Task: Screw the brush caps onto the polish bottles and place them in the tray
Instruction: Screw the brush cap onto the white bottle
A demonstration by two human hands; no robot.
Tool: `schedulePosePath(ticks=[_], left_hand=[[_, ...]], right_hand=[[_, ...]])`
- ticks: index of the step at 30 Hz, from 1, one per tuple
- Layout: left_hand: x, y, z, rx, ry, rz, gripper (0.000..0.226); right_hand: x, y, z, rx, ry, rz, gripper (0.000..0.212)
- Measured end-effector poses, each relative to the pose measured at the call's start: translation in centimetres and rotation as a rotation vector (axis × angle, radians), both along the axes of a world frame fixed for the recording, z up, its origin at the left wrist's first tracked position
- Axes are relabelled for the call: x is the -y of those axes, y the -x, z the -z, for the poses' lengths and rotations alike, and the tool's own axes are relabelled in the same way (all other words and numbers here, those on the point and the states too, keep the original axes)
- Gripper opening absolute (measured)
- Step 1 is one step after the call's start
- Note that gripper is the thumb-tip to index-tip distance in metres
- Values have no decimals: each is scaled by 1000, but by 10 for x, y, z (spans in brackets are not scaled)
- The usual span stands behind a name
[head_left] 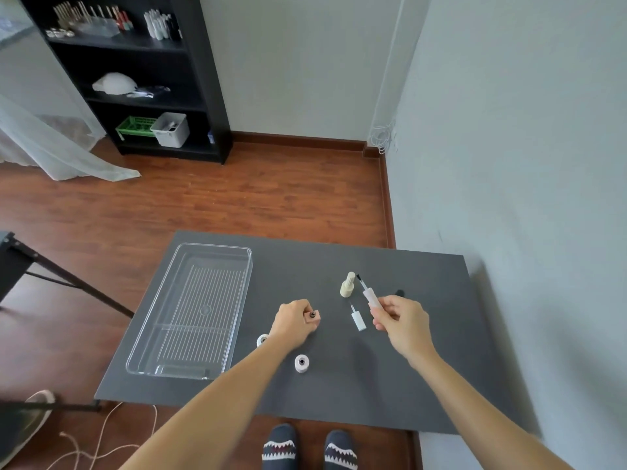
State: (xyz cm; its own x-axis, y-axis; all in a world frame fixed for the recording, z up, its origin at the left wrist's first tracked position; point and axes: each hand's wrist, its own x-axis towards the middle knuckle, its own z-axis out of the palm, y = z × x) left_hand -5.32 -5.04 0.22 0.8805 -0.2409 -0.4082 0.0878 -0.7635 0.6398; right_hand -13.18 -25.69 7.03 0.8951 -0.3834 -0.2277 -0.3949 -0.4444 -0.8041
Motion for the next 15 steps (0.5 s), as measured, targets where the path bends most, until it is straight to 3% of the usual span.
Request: schedulePosePath(ticks=[12,15], left_hand=[[-4,-2,22,8,-57,-21,14],[-9,-2,17,27,-37,-14,28]], right_hand=[[-2,-1,2,-13,8,-12,9],[-1,-3,-3,1,3,-19,9]])
